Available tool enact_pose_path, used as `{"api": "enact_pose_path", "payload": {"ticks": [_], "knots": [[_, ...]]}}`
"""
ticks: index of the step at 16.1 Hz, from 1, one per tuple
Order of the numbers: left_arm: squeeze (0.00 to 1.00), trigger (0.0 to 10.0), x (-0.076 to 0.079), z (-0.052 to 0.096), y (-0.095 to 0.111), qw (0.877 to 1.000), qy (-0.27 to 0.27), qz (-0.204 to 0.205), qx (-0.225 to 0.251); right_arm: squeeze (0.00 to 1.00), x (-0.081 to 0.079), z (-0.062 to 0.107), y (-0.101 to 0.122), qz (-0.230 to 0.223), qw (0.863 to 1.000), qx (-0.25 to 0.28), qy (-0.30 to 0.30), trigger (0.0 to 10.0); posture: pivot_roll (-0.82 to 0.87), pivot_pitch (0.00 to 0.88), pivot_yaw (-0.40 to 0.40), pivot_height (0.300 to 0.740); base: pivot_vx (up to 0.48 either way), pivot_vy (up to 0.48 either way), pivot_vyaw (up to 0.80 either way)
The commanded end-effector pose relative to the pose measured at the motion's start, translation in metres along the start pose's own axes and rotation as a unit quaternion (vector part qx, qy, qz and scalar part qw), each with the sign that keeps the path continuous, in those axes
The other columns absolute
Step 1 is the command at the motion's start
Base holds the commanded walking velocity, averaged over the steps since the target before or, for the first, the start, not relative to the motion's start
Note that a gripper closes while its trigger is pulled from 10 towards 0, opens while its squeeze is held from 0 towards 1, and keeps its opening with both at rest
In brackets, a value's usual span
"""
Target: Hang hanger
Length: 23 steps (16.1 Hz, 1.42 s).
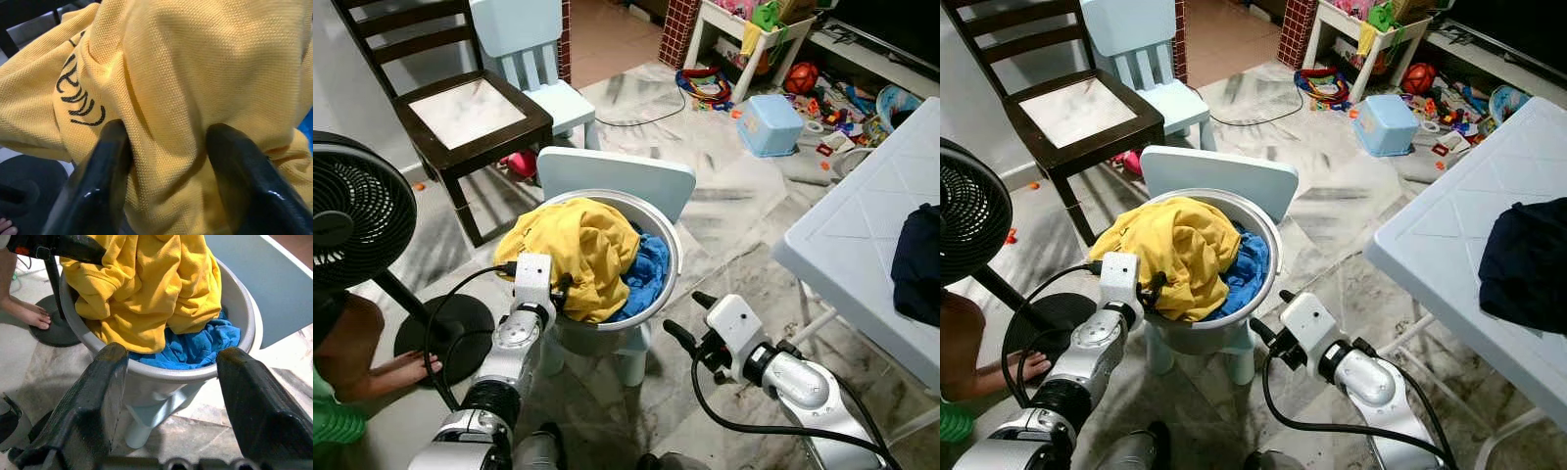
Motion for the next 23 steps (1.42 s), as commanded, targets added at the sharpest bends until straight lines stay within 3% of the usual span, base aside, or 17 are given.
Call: {"api": "enact_pose_path", "payload": {"ticks": [1, 13, 16, 17, 18, 22, 23], "knots": [[0.00, 0.0, 0.003, -0.001, -0.001, 1.000, -0.002, 0.002, -0.002, 0.00, 0.002, 0.003, -0.001, 0.002, 1.000, -0.006, -0.002, 10.0, -0.07, 0.151, -0.096, 0.740, 0.000, 0.000, 0.00], [0.00, 0.0, 0.006, -0.001, 0.002, 1.000, -0.008, -0.007, 0.006, 0.00, 0.003, 0.002, 0.000, 0.003, 1.000, -0.006, -0.003, 10.0, -0.07, 0.148, -0.097, 0.740, 0.000, 0.000, 0.00], [0.00, 0.0, 0.002, 0.004, 0.009, 0.999, -0.010, -0.018, 0.034, 0.00, 0.005, 0.005, -0.002, 0.005, 1.000, -0.010, -0.003, 10.0, -0.06, 0.149, -0.096, 0.740, 0.000, 0.000, 0.00], [0.00, 0.0, -0.022, 0.016, 0.022, 0.996, 0.045, -0.020, 0.079, 0.00, 0.010, 0.007, -0.004, 0.004, 1.000, -0.013, -0.009, 10.0, -0.05, 0.152, -0.096, 0.740, 0.000, 0.000, 0.00], [0.00, 0.0, -0.027, 0.020, 0.024, 0.994, 0.059, -0.021, 0.087, 0.00, 0.010, 0.008, -0.004, 0.003, 1.000, -0.013, -0.011, 10.0, -0.05, 0.152, -0.096, 0.740, 0.000, 0.000, 0.00], [0.00, 0.0, -0.097, 0.068, 0.057, 0.968, 0.201, -0.047, 0.141, 0.00, 0.007, 0.000, -0.005, -0.001, 1.000, -0.011, -0.005, 10.0, 0.00, 0.153, -0.105, 0.740, 0.000, 0.000, 0.00], [0.00, 0.0, -0.107, 0.073, 0.062, 0.964, 0.216, -0.052, 0.146, 0.00, 0.007, -0.001, -0.005, -0.001, 1.000, -0.011, -0.004, 10.0, 0.00, 0.153, -0.105, 0.740, 0.000, 0.000, 0.00]]}}
Point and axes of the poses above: a point about 5 cm out from each wrist's last joint towards the gripper, its own z axis pointing back from the gripper into the wrist, its own y axis along the axis of the wrist's last joint, x = y × z, the point moved 3 cm from there along -z, pointing out of the wrist towards the gripper, and after that the axes turned 14 degrees about -z, right-handed, at the moved point
